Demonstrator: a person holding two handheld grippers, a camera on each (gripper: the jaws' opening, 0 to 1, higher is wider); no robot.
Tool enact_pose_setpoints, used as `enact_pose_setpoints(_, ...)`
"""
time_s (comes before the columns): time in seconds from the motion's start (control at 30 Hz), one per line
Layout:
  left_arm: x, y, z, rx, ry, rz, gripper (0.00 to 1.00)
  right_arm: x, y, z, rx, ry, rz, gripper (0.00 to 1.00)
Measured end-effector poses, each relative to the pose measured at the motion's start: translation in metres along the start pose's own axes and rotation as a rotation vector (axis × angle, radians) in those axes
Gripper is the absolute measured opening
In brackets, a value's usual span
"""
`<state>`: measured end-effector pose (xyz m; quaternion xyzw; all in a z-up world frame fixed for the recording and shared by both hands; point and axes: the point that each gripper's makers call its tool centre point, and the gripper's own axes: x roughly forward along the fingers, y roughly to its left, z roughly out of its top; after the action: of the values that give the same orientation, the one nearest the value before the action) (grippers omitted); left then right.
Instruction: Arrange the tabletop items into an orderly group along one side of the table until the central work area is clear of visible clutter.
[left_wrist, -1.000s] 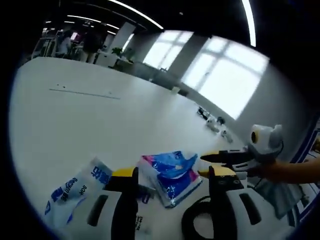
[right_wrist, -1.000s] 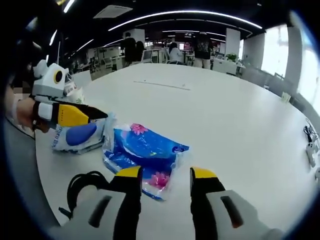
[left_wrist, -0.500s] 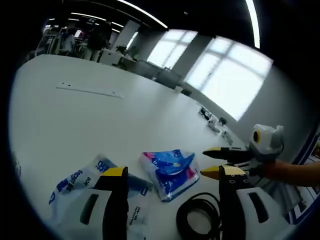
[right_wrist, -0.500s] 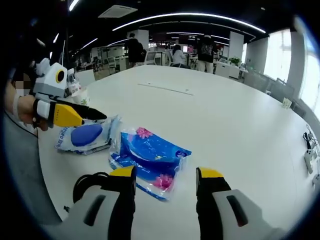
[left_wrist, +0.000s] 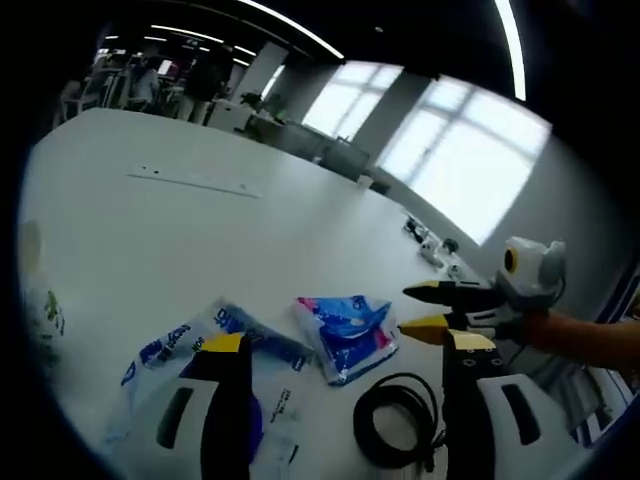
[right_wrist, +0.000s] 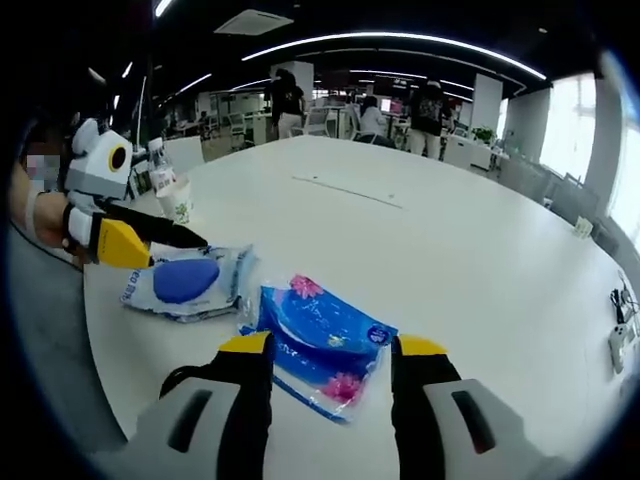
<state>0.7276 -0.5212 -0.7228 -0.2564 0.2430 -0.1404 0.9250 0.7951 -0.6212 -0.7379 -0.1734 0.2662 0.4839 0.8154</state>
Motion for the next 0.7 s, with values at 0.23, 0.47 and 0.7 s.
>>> enact_pose_setpoints(0.23,-0.025,0.015,0.002,-0.028,-0.027,0.043,0.75,0.018,0.025,0.023,-0.04,-0.014,0.072,0.43)
enact_pose_setpoints(0.47,-0.051,0.046,0.002,-0.055,-0.031,0.108,0.74,0.04,0.042,0.037,-0.073,-0.001,0.148,0.41)
enact_pose_setpoints(0.7,-0.082,0.073,-0.001,-0.088,-0.034,0.184,0.72,0.059,0.066,0.047,-0.109,0.012,0.217,0.37)
